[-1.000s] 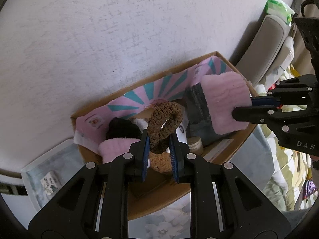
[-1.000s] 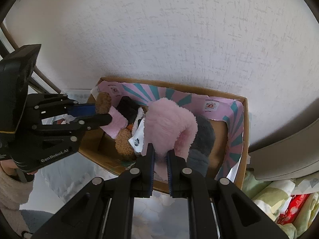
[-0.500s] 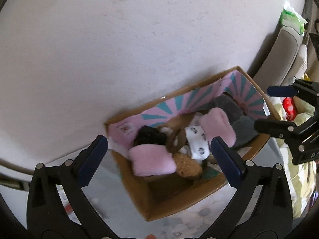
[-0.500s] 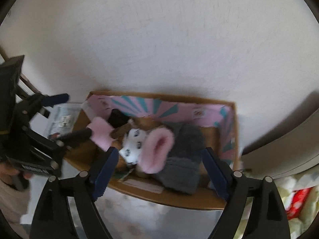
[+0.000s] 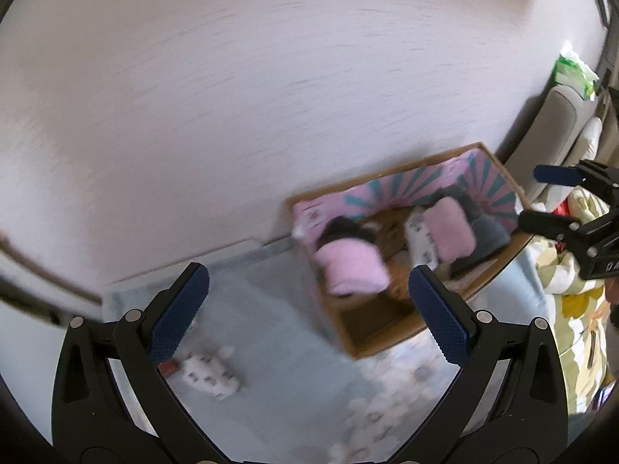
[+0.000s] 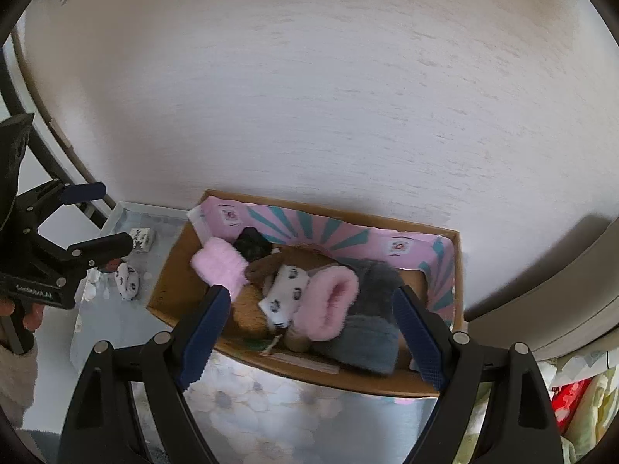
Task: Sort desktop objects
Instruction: 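Move both open tools back over the tray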
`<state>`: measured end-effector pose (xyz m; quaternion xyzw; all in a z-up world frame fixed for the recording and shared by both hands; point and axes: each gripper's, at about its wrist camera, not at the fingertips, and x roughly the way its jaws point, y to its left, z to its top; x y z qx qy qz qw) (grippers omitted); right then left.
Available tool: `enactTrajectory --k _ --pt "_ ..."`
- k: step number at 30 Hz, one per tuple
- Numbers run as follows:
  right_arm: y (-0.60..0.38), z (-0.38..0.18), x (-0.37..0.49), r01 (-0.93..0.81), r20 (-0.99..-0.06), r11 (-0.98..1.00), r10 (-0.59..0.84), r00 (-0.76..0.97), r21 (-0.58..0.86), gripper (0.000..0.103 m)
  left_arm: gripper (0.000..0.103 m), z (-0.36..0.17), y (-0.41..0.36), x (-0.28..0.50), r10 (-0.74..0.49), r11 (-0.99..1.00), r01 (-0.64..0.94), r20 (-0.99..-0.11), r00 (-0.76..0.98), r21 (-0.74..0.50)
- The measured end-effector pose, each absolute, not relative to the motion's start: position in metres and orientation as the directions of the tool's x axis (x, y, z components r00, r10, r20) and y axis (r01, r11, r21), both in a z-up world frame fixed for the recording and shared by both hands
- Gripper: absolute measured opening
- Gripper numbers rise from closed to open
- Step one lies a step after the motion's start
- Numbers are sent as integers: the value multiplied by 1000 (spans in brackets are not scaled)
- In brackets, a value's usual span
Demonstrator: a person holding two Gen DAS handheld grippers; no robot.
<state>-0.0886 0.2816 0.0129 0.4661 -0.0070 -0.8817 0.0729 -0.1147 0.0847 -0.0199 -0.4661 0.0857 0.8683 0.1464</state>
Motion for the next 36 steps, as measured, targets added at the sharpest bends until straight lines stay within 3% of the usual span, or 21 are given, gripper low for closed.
enactTrajectory --k 17,25,30,36 --pt "175 49 -83 348 -769 -935 -269 -580 64 84 103 33 -91 -72 -94 -988 -37 -760 -643 153" --pt "106 26 -83 467 -778 -875 -379 -501 125 84 103 -39 -109 -59 -132 -977 -64 -812 -568 204" --pt "57 -30 -75 529 -796 -832 -429 -426 165 84 99 -99 -102 -55 -97 -980 -86 -802 -589 181" --pt "15 -107 -75 511 -809 -851 -386 -443 126 83 93 -154 -111 -76 -100 -994 19 -825 -557 108"
